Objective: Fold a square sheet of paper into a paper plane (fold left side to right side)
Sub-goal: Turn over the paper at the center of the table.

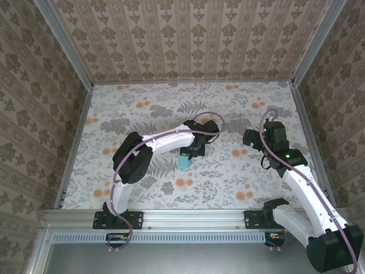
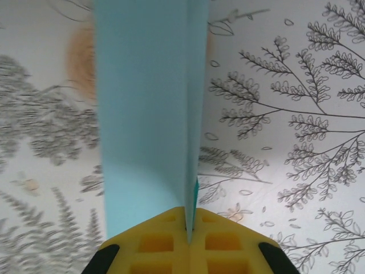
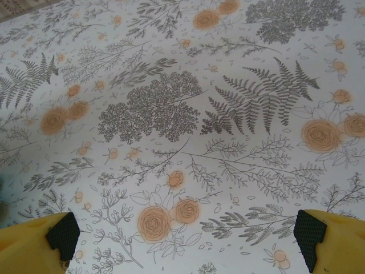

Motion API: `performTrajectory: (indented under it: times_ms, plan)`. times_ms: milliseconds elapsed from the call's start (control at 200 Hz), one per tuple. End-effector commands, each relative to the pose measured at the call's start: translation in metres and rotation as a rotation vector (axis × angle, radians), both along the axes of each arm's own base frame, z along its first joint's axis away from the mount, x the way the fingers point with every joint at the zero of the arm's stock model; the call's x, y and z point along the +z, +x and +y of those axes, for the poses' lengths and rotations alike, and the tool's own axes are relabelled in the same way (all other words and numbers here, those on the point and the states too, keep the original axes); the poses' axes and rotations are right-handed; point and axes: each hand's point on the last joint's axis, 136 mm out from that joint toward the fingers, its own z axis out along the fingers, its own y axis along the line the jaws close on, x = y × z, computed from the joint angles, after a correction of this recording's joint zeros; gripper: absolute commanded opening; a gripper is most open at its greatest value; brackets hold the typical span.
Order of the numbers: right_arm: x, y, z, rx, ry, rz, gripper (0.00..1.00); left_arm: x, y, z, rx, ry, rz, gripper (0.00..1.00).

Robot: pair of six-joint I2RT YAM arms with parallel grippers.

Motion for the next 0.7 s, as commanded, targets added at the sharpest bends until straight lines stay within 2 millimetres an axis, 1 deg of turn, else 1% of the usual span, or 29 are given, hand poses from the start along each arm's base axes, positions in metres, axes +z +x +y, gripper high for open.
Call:
performTrajectory:
  times_ms: [0,85,190,265,415,505,575,640,695]
  plan:
    - [-0.007,0.002,0.005,0.008,0.039,0.013,1.00,-0.014,-0.004,-0.023,-0.031,-0.133,0.096,0.01]
    - [-0.011,0.003,0.008,0.021,0.051,0.025,1.00,-0.014,0.000,-0.033,-0.040,-0.193,0.110,0.07]
    - [-0.014,0.004,0.014,0.046,0.072,0.041,1.00,-0.011,0.003,-0.044,-0.058,-0.273,0.129,0.16]
    - [-0.018,0.005,0.020,0.071,0.086,0.059,1.00,-0.008,0.006,-0.049,-0.068,-0.328,0.134,0.23]
    - [-0.024,0.006,0.031,0.123,0.116,0.093,1.00,0.004,0.009,-0.055,-0.092,-0.455,0.134,0.40]
    - [-0.027,0.007,0.039,0.159,0.146,0.108,1.00,0.021,0.013,-0.058,-0.118,-0.543,0.103,0.48]
    - [-0.028,0.009,0.048,0.196,0.175,0.118,1.00,0.037,0.016,-0.058,-0.146,-0.608,0.071,0.52]
    - [-0.028,0.011,0.057,0.231,0.210,0.124,1.00,0.053,0.019,-0.054,-0.171,-0.650,0.036,0.55]
    - [-0.028,0.014,0.066,0.265,0.246,0.125,1.00,0.064,0.022,-0.047,-0.183,-0.667,0.007,0.58]
